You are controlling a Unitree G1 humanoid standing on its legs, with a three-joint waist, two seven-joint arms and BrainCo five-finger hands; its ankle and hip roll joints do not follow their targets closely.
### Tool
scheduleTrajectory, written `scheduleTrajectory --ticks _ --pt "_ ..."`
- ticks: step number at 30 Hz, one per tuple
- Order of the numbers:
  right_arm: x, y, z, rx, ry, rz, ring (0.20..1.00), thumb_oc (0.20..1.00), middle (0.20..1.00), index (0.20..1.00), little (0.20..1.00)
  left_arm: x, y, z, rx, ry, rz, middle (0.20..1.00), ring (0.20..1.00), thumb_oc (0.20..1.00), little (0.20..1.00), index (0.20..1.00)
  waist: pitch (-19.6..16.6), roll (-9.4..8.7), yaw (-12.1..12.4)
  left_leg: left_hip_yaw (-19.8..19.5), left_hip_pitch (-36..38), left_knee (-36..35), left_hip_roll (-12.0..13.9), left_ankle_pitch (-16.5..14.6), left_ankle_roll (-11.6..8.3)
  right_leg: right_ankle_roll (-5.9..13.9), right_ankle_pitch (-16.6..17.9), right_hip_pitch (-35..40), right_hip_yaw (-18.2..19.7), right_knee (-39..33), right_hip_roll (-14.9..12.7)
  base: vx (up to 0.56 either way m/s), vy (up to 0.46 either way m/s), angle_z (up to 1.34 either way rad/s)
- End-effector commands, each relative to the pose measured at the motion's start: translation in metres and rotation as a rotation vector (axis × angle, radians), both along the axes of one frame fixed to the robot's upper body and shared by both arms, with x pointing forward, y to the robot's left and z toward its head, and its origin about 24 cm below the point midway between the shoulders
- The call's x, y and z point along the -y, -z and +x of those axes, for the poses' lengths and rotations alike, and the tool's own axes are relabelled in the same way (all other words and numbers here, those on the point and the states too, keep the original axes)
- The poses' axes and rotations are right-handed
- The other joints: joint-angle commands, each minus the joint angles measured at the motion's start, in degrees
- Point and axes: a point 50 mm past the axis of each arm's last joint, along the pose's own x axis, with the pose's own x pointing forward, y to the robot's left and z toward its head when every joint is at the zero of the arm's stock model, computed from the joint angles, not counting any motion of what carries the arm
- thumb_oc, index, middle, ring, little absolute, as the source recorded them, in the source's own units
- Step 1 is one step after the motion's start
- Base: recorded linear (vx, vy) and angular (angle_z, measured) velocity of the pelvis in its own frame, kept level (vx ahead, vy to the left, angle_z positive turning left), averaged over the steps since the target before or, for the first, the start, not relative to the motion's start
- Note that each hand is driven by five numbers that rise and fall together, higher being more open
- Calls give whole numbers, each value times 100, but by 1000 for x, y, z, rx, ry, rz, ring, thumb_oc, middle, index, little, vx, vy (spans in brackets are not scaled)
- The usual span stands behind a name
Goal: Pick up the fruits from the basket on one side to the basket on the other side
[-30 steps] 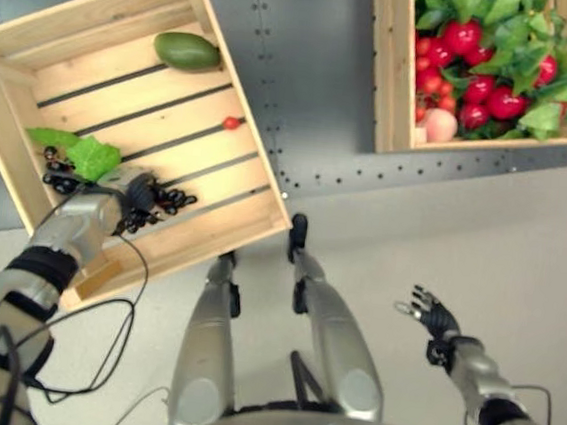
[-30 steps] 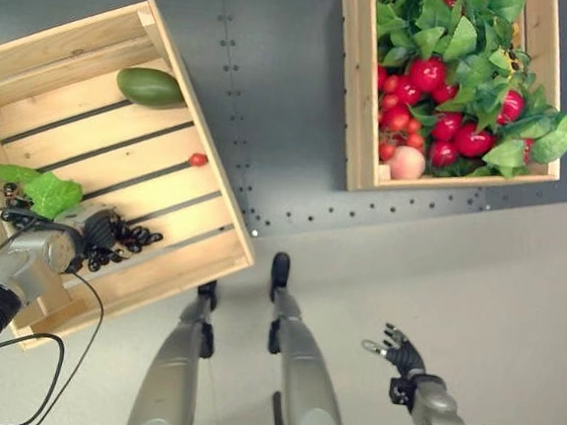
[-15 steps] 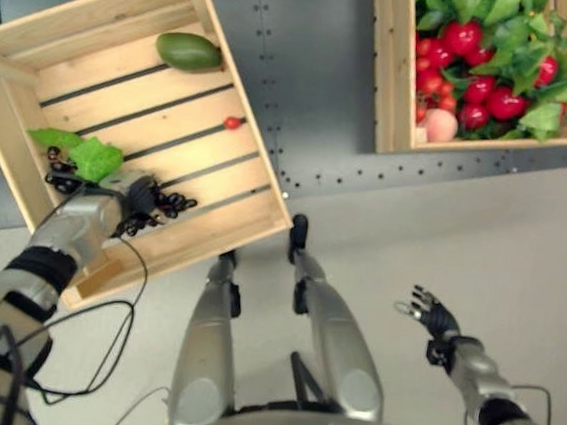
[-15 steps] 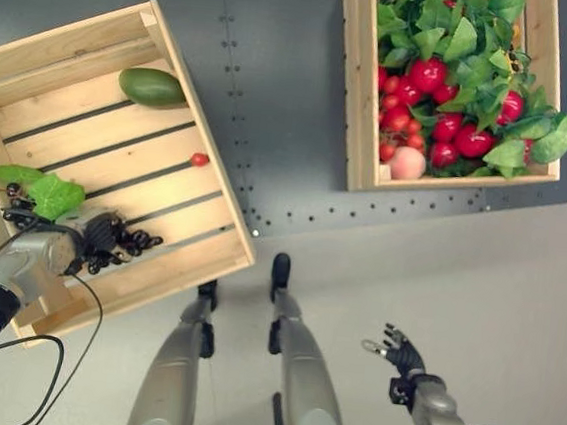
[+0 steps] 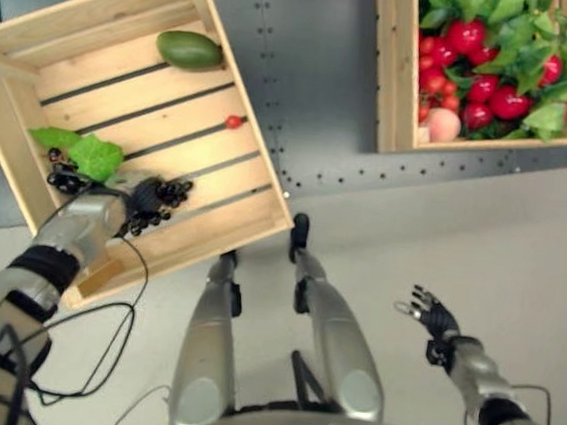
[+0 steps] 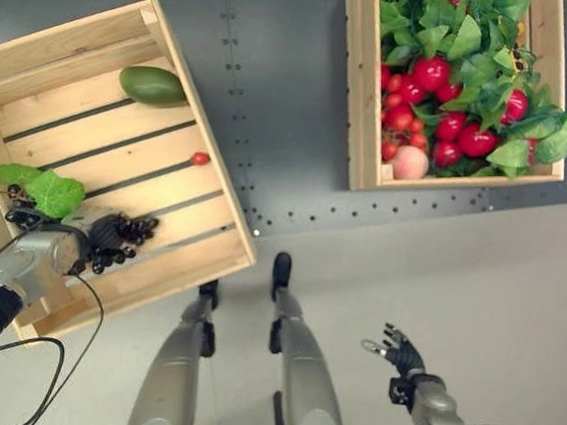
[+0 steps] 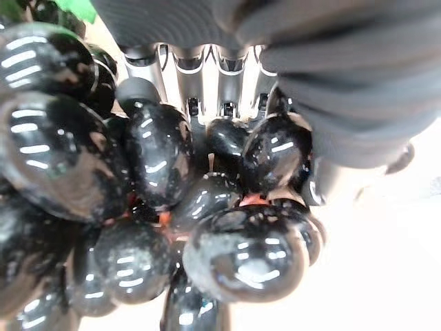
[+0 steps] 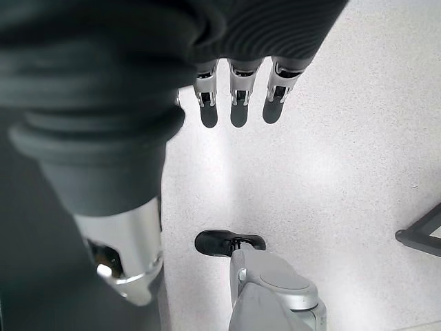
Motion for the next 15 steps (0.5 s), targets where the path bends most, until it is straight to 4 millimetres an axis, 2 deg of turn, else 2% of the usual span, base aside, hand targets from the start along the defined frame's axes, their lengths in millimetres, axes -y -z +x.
scheduleTrajectory --ticks 1,9,15 --pt "12 2 -15 -40 5 -31 1000 1000 1000 1000 1000 3 31 -18 -95 -4 -16 200 200 200 200 200 -51 -83 -11 -138 -247 429 -253 -517 342 385 -492 -28 -179 419 36 0 0 0" --pt "14 0 -13 -37 2 -42 1000 1000 1000 1000 1000 -1 34 -16 -110 -26 -6 200 200 200 200 200 -64 -76 -26 -132 -290 457 -262 -520 355 388 -482 -74 -177 445 29 0 0 0" --pt "14 2 -14 -43 4 -43 1000 1000 1000 1000 1000 4 31 -14 -94 -17 -29 200 200 200 200 200 -84 -65 -15 -144 -301 457 -266 -525 352 389 -481 -82 -183 443 27 0 0 0"
